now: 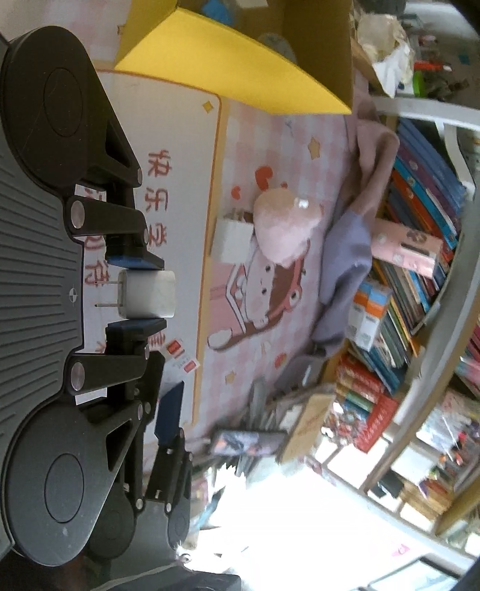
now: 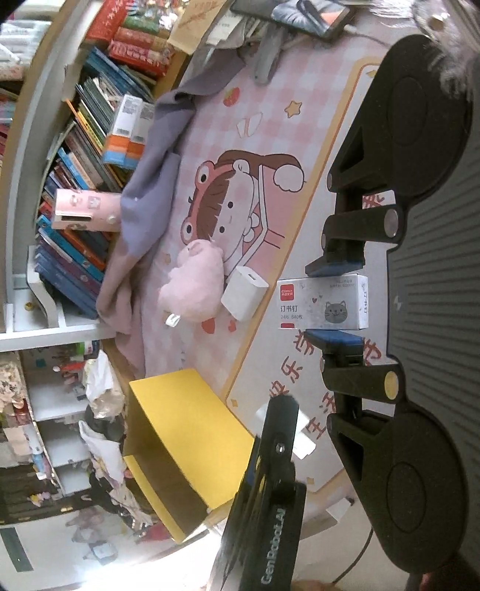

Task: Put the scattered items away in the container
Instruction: 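Carry the charger plug and small white box with both tools over the yellow box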

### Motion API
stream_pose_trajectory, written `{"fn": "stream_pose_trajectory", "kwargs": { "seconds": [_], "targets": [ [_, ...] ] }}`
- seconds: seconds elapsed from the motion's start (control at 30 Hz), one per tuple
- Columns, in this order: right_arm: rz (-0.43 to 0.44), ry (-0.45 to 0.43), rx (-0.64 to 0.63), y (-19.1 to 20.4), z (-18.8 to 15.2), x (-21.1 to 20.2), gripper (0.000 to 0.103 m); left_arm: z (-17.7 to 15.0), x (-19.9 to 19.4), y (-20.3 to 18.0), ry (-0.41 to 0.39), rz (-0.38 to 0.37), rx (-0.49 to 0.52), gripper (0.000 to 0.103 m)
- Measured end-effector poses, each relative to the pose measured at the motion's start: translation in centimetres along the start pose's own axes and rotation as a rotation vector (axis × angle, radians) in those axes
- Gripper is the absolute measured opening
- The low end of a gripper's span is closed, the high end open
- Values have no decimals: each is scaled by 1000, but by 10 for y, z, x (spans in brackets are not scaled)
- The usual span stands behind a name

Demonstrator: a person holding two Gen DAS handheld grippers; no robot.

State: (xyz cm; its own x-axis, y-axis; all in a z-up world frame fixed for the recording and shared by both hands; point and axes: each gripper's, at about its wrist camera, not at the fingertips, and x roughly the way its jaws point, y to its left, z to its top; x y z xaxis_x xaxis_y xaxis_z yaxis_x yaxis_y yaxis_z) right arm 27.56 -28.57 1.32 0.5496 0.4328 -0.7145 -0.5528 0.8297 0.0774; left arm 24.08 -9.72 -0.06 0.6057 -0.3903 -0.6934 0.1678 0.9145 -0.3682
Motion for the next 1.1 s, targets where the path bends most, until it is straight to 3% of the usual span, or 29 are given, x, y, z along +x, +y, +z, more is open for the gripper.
{"fn": "stream_pose_trajectory", "kwargs": {
  "seconds": [0.17, 0.6, 1.1],
  "targets": [
    [-49, -22, 17, 18, 0, -18, 28, -1, -23, 3, -40, -57, 51, 25],
    [-136, -65, 45, 112, -16, -39, 28, -48, -89, 61, -55, -129, 24, 25],
    [-98, -11, -15, 252, -39, -41, 28, -111, -182, 146, -95, -124, -75, 25]
  ]
}}
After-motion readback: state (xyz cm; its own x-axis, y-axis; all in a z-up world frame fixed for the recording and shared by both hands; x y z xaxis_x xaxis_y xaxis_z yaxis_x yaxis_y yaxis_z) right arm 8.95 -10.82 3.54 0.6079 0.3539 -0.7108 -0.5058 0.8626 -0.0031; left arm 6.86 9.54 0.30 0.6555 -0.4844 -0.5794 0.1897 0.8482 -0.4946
